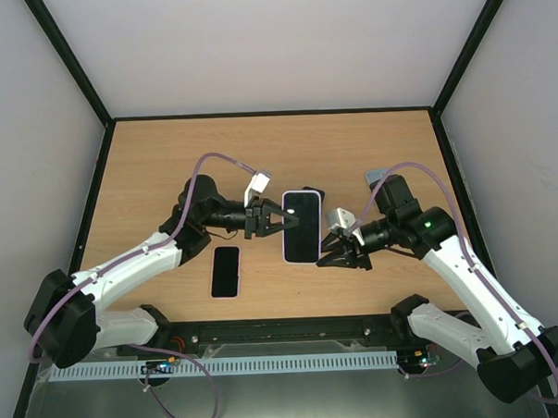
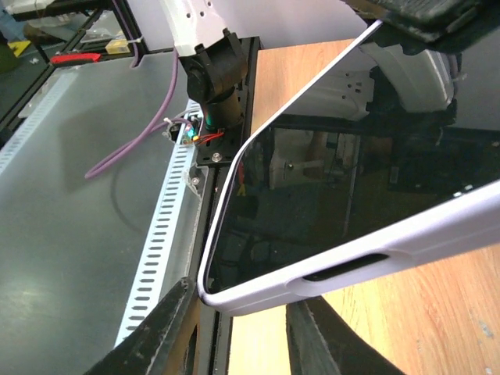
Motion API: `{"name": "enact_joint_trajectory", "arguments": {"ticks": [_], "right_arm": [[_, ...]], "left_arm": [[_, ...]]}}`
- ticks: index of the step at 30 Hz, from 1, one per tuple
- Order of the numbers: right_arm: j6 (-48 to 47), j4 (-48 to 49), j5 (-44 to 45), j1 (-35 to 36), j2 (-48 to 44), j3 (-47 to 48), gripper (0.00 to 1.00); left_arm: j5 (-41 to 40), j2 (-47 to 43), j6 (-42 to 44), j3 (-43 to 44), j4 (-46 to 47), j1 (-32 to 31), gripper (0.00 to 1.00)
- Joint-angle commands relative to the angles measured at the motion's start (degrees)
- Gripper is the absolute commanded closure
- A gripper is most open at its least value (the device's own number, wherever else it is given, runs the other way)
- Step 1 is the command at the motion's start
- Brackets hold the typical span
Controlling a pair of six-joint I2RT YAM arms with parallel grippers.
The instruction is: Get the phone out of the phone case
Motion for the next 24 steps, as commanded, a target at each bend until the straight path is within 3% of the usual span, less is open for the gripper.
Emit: {"name": "enact_joint_trajectory", "arguments": {"ticks": [1,5,14,17,22,24], "right_arm": [[0.9,2.5,1.2,0.4,-1.0,0.7,0.76],[-2.6,2.5,2.2,0.4,-1.3,0.4,0.83],[-8.0,5.2,10.1,0.4,-1.1,-1.0,0.88],[-5.7,7.3,11.2,0.4,-1.0,-1.1,0.9],[7.7,14.9,11.5,0.4,-0.4,-0.9,0.92],[6.7,13.4,9.5,0.4,-0.3,-0.5,0.86]], "left_arm": [[0.5,-0.1,-0.3,2.7,2.8,-0.4,0.97],[2.4,1.2,-2.1,3.3,4.2,-0.9,0.98],[8.6,4.5,-16.9,2.6,19.4,-2.6,0.98],[9.2,4.6,-17.1,2.9,19.5,-3.4,0.97],[8.6,3.7,-16.1,2.6,18.3,-3.9,0.98],[7.6,2.7,-13.0,2.9,14.1,-3.7,0.98]]}}
